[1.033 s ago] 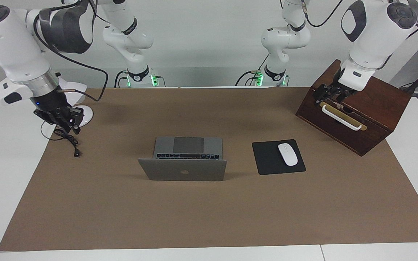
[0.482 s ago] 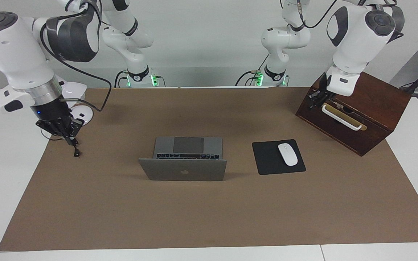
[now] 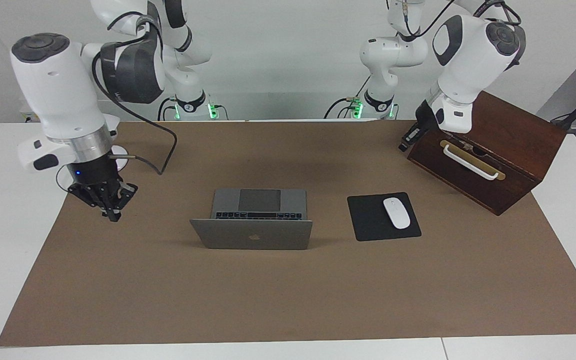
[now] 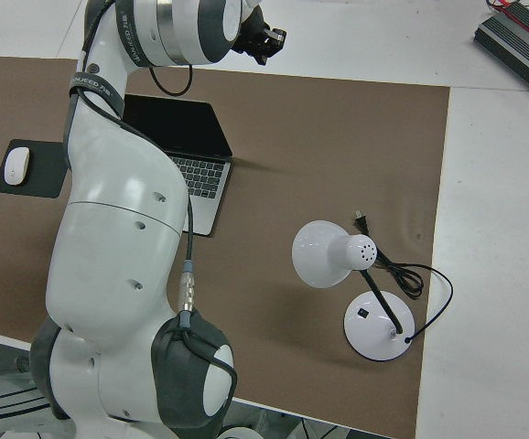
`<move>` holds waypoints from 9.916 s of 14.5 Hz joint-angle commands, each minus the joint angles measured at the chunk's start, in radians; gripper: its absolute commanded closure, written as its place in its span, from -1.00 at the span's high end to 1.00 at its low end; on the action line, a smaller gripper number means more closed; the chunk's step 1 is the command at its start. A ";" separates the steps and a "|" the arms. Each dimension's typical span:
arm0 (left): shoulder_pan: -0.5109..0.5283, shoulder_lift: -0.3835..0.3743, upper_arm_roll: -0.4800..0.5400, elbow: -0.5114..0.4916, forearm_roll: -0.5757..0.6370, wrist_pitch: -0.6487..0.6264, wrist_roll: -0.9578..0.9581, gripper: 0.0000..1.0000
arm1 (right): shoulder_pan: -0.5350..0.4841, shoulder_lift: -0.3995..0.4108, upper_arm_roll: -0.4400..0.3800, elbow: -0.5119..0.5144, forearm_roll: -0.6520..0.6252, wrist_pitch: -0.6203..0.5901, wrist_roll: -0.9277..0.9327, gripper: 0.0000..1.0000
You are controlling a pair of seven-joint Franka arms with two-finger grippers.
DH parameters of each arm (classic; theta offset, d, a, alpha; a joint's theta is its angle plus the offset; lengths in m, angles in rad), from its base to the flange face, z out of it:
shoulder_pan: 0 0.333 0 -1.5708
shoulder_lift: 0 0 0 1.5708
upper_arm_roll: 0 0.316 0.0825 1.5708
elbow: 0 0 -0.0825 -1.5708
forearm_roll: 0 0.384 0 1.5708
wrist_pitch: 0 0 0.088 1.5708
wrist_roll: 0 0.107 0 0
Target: Close laptop with both arms
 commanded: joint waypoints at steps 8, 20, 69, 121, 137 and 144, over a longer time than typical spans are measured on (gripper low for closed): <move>-0.044 -0.107 0.008 -0.193 -0.262 0.164 -0.430 -1.00 | 0.276 0.134 -0.196 0.071 0.076 0.155 0.057 -1.00; -0.206 -0.187 -0.004 -0.505 -0.556 0.667 -1.012 -1.00 | 0.449 0.180 -0.311 0.076 0.220 0.030 0.053 -1.00; -0.601 0.390 -0.005 -0.284 -1.244 1.262 -0.685 -1.00 | 0.443 0.206 -0.317 0.030 0.328 0.079 0.021 -1.00; -0.605 0.363 -0.005 -0.368 -1.343 1.275 -0.638 -1.00 | 0.541 0.036 -0.371 -0.355 0.567 -0.151 0.117 -1.00; -0.615 0.343 -0.005 -0.396 -1.343 1.275 -0.635 -1.00 | 0.570 0.034 -0.367 -0.435 0.567 -0.054 0.128 -1.00; -0.619 0.344 -0.005 -0.396 -1.345 1.276 -0.633 -1.00 | 0.584 0.034 -0.368 -0.454 0.570 -0.039 0.130 -1.00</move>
